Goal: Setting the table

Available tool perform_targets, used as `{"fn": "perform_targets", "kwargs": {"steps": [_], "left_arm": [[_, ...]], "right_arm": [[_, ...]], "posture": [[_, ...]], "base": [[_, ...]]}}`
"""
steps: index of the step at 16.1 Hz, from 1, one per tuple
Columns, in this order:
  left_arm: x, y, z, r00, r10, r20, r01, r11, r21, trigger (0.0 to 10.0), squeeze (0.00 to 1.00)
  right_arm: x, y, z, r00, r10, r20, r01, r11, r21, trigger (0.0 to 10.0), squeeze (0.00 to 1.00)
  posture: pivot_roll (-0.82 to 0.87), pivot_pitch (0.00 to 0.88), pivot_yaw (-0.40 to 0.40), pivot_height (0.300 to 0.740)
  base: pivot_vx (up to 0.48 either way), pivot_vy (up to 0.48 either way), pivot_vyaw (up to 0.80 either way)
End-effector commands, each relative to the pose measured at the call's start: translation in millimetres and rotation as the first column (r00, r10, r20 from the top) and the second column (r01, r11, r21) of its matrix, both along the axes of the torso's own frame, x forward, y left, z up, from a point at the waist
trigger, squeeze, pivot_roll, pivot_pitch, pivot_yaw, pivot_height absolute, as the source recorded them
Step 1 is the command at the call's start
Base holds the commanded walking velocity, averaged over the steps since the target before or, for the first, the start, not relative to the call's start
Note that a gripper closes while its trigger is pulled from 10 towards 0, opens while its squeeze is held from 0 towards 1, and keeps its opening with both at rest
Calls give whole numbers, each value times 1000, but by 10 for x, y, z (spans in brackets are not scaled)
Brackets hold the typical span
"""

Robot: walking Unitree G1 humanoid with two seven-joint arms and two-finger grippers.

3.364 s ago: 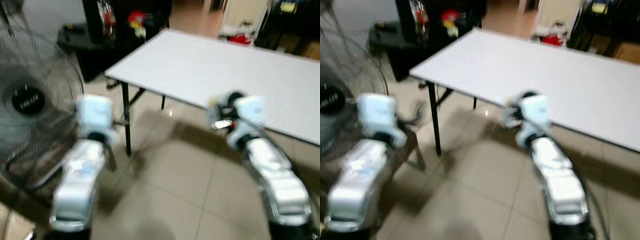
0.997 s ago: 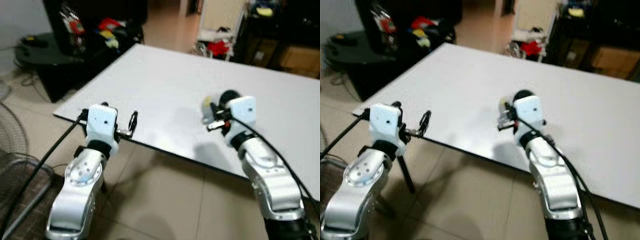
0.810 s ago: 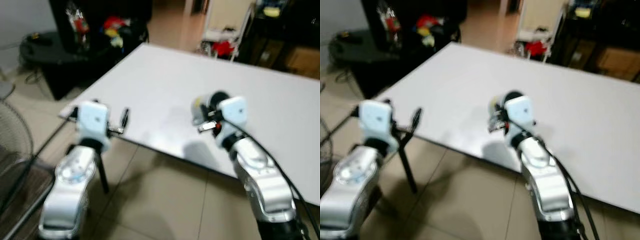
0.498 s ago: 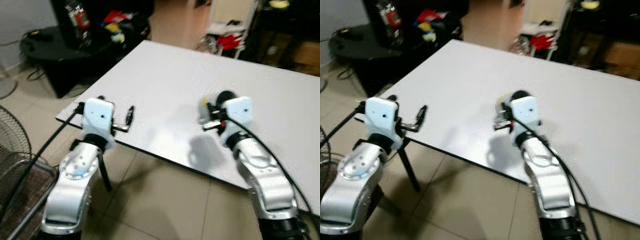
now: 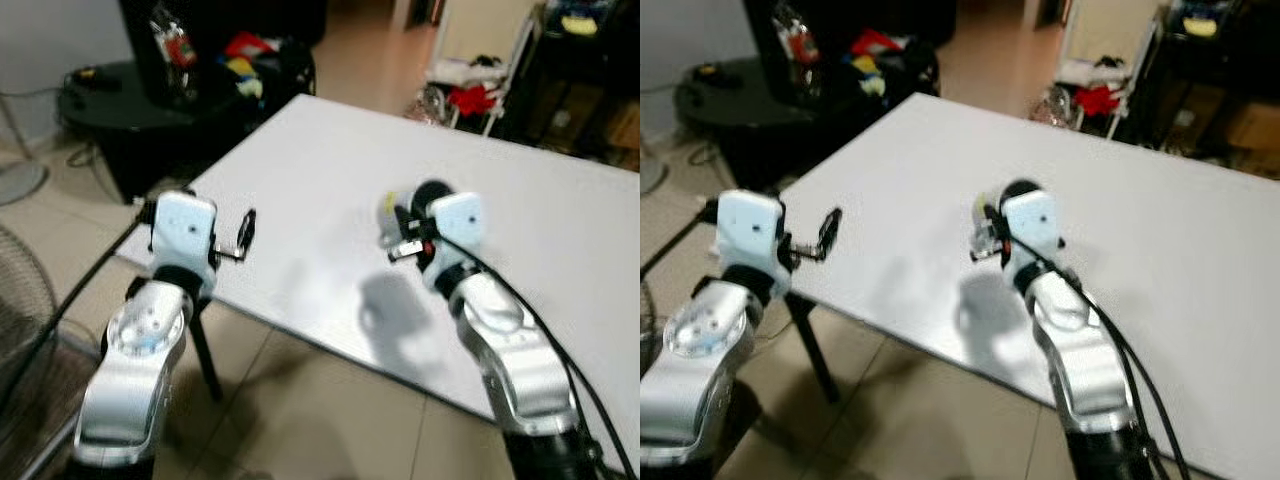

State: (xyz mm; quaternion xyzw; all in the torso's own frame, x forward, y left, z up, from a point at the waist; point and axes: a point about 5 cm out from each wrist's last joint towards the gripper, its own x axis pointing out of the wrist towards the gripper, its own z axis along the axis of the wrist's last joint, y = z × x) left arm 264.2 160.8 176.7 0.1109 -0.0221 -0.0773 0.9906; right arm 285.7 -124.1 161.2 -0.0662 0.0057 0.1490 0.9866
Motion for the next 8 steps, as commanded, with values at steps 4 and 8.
{"fn": "perform_targets", "kwargs": {"steps": [4, 8], "left_arm": [[4, -74, 6, 1000, -22, 1, 22, 1000, -9, 10000, 0], [-2, -81, -5, 1000, -23, -3, 23, 1000, -12, 10000, 0]], "right_arm": [[37, -79, 47, 999, -21, 25, 21, 1000, -10, 10000, 0], [36, -83, 41, 1000, -17, 23, 18, 1000, -15, 10000, 0]], "posture": [[131, 0, -2, 740], [131, 0, -4, 740]], "base": [[322, 0, 0], [322, 0, 0]]}}
